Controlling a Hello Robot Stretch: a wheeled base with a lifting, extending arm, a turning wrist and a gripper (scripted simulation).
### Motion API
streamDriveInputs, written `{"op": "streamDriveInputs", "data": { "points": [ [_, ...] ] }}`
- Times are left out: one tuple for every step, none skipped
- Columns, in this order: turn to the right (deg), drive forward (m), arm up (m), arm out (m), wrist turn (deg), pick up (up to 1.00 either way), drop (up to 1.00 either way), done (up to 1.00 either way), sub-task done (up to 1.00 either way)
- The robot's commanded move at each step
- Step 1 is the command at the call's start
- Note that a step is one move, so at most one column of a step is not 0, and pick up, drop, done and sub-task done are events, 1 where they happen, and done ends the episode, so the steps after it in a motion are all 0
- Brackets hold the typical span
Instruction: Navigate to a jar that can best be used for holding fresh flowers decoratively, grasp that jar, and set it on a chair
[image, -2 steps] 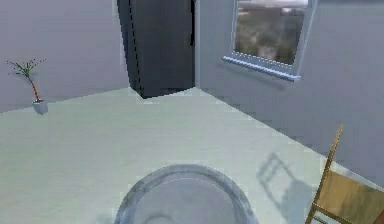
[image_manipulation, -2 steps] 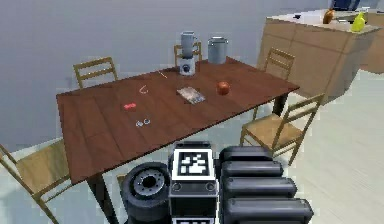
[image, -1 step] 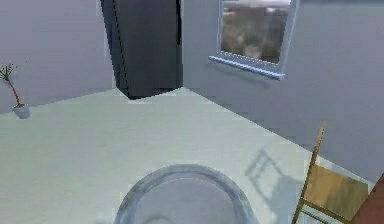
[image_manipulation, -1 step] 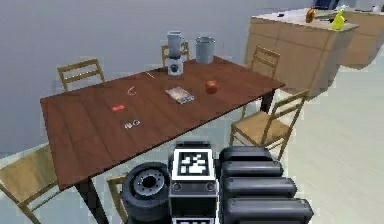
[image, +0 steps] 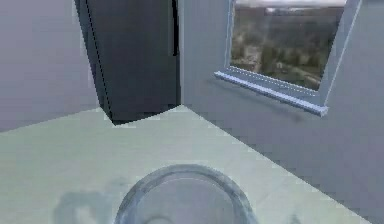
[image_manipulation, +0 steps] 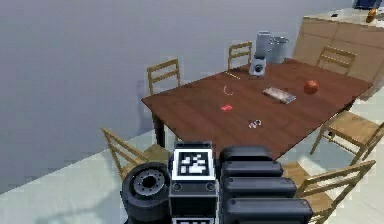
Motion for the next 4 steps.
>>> {"op": "streamDriveInputs", "data": {
  "points": [
    [33.0,0.0,0.0,0.0,0.0,0.0,0.0,0.0,0.0],
    [0.0,1.0,0.0,0.0,0.0,0.0,0.0,0.0,0.0],
    [0.0,0.05,0.0,0.0,0.0,0.0,0.0,0.0,0.0],
    [45.0,0.0,0.0,0.0,0.0,0.0,0.0,0.0,0.0]
  ]
}}
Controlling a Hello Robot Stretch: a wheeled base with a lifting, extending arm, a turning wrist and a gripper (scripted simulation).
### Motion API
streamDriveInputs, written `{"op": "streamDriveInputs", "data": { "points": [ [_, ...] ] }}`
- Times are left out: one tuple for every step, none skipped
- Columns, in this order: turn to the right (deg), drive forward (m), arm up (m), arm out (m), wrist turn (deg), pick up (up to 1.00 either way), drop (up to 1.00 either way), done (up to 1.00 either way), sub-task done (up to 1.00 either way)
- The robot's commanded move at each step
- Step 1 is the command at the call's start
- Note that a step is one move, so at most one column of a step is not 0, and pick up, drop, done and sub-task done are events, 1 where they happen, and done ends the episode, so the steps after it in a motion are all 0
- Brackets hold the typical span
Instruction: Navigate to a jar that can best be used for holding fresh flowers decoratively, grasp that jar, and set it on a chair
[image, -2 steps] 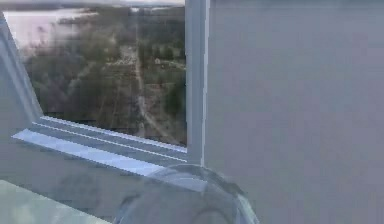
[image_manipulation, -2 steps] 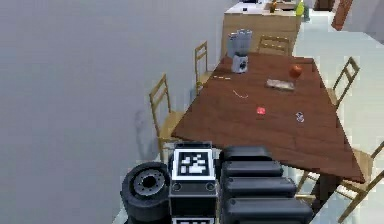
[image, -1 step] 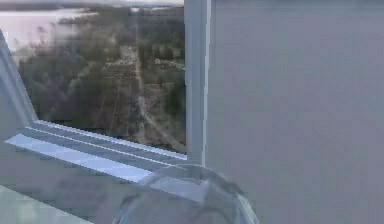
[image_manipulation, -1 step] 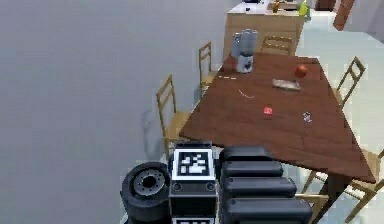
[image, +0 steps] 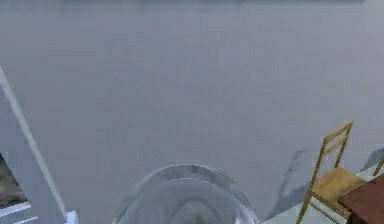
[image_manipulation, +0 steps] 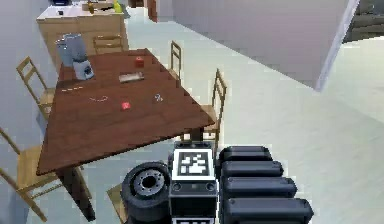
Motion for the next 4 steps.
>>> {"op": "streamDriveInputs", "data": {
  "points": [
    [45.0,0.0,0.0,0.0,0.0,0.0,0.0,0.0,0.0],
    [45.0,0.0,0.0,0.0,0.0,0.0,0.0,0.0,0.0],
    [-45.0,0.0,0.0,0.0,0.0,0.0,0.0,0.0,0.0],
    [-45.0,0.0,0.0,0.0,0.0,0.0,0.0,0.0,0.0]
  ]
}}
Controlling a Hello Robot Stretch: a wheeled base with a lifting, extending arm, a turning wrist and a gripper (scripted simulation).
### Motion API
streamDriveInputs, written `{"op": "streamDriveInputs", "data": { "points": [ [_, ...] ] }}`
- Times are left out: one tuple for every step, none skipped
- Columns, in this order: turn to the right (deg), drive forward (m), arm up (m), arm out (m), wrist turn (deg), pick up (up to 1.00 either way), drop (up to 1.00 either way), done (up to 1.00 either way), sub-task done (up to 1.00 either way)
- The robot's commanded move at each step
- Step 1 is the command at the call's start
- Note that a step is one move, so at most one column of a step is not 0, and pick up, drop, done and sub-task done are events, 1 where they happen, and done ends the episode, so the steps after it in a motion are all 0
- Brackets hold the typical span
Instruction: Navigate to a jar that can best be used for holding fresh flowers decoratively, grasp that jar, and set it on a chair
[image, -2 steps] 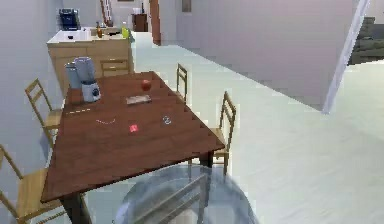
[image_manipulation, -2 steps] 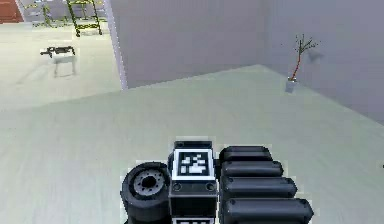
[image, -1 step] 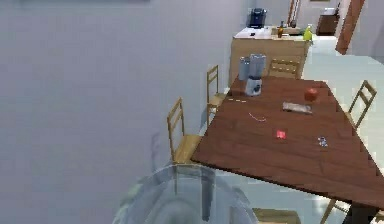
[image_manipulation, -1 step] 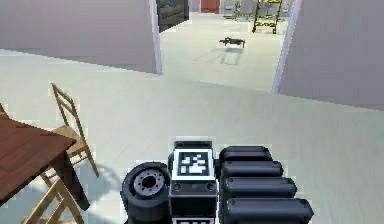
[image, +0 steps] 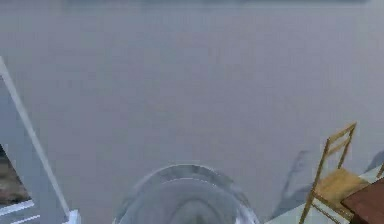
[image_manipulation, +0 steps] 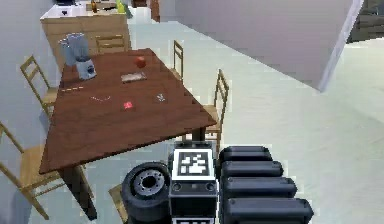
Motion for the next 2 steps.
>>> {"op": "streamDriveInputs", "data": {
  "points": [
    [-30.0,0.0,0.0,0.0,0.0,0.0,0.0,0.0,0.0],
    [0.0,0.0,0.0,0.48,0.0,0.0,0.0,0.0,0.0]
  ]
}}
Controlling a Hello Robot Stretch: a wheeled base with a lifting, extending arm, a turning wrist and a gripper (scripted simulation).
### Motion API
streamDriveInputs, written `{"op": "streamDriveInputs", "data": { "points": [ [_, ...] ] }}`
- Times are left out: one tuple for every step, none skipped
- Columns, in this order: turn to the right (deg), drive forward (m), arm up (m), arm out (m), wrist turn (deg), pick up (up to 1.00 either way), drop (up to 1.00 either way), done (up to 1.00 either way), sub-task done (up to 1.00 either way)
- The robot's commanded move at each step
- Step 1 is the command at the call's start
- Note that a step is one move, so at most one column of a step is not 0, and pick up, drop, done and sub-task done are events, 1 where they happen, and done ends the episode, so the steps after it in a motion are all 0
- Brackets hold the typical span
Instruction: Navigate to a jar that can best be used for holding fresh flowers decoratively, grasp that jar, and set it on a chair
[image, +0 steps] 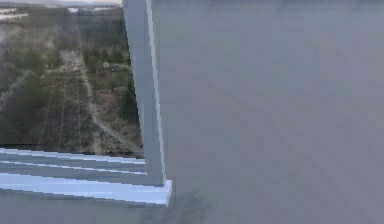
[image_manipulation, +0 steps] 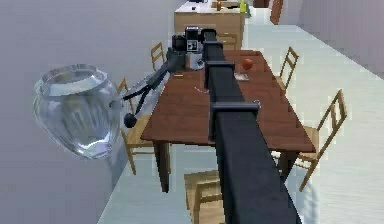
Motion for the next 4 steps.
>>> {"op": "streamDriveInputs", "data": {
  "points": [
    [0.0,0.0,0.0,0.0,45.0,0.0,0.0,0.0,0.0],
    [0.0,0.0,0.0,0.0,45.0,0.0,0.0,0.0,0.0],
    [0.0,0.0,0.0,0.0,45.0,0.0,0.0,0.0,0.0],
    [0.0,0.0,0.0,0.0,45.0,0.0,0.0,0.0,0.0]
  ]
}}
